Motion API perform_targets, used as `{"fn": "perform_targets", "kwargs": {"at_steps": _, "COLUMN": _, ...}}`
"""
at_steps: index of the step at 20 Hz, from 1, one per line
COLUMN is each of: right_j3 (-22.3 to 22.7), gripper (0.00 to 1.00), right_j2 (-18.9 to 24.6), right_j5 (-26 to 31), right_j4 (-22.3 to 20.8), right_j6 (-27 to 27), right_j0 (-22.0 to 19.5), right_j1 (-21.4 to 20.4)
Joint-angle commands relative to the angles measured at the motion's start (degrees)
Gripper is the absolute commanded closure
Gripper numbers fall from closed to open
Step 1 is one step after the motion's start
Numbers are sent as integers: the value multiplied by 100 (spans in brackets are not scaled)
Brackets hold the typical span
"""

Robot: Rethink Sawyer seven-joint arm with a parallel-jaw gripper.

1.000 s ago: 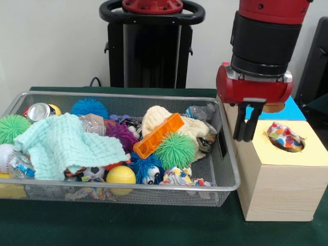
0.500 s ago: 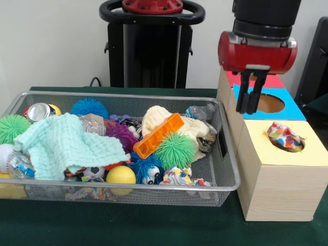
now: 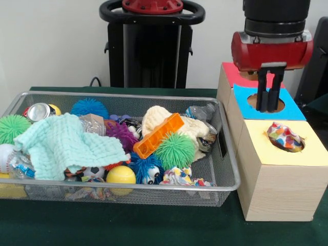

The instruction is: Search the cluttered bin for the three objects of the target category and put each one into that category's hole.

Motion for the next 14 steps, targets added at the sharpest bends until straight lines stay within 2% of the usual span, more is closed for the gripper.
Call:
{"fn": "perform_targets", "kwargs": {"at_steps": 1, "right_j3": 973, "gripper": 100, "right_j2": 1104, "right_j5": 153, "right_j4": 142, "right_j6": -690, "right_j0": -431, "right_j1": 250}}
{"fn": "perform_targets", "kwargs": {"at_steps": 9, "right_j3": 994, "gripper": 100, "right_j2": 1295, "right_j5": 134, "right_j4": -113, "right_j6": -528, "right_j0": -575, "right_j1": 257}}
{"fn": "perform_targets", "kwargs": {"at_steps": 14, "right_j3": 950, "gripper": 100, "right_j2": 1429, "right_j5": 67, "right_j4": -206, "right_j6": -507, "right_j0": -645, "right_j1": 432}}
